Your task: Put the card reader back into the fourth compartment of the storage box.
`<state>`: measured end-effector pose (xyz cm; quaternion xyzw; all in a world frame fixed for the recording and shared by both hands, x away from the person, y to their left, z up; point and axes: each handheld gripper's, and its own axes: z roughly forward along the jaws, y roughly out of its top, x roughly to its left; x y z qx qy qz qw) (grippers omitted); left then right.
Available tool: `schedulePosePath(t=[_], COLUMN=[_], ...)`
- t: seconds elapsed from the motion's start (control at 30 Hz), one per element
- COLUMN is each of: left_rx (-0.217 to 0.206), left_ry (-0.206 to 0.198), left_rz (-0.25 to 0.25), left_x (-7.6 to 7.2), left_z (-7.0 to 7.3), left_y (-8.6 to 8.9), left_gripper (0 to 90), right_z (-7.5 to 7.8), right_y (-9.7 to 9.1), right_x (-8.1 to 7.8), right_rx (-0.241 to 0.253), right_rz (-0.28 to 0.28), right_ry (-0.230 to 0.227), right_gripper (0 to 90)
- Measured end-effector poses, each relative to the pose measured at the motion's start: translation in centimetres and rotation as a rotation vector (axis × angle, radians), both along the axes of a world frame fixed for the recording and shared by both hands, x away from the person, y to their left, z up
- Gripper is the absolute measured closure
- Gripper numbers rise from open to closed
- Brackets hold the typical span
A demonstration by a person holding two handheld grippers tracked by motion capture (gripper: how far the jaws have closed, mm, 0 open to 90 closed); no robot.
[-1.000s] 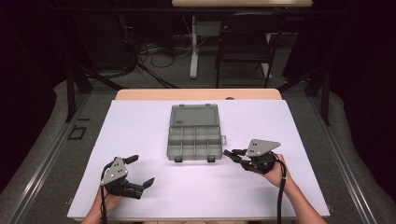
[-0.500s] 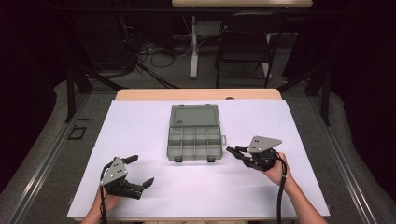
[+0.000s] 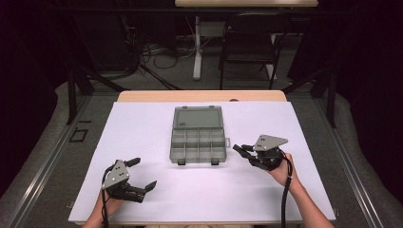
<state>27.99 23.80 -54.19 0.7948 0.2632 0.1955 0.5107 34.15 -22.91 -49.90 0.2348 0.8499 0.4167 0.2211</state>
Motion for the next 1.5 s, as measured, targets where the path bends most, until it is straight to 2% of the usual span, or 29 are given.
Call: schedulePosePath(t=[0.23, 0.83, 1.5], left_rx=[0.005, 0.005, -0.002], left_ry=[-0.002, -0.001, 0.003], left_rz=[-0.005, 0.001, 0.012], left_x=[0.0, 0.1, 0.0], left_z=[0.0, 0.0, 0.0], left_y=[-0.1, -0.2, -0.1], left_gripper=[0.2, 0.2, 0.2], right_z=[0.1, 0.8, 1.0], right_y=[0.3, 1.1, 1.8], right_x=[0.7, 2.0, 3.6], right_rx=[-0.001, 0.009, -0.002], right_rz=[-0.025, -0.089, -0.15], right_ry=[0.009, -0.002, 0.002], right_gripper=[73.3, 73.4, 73.4])
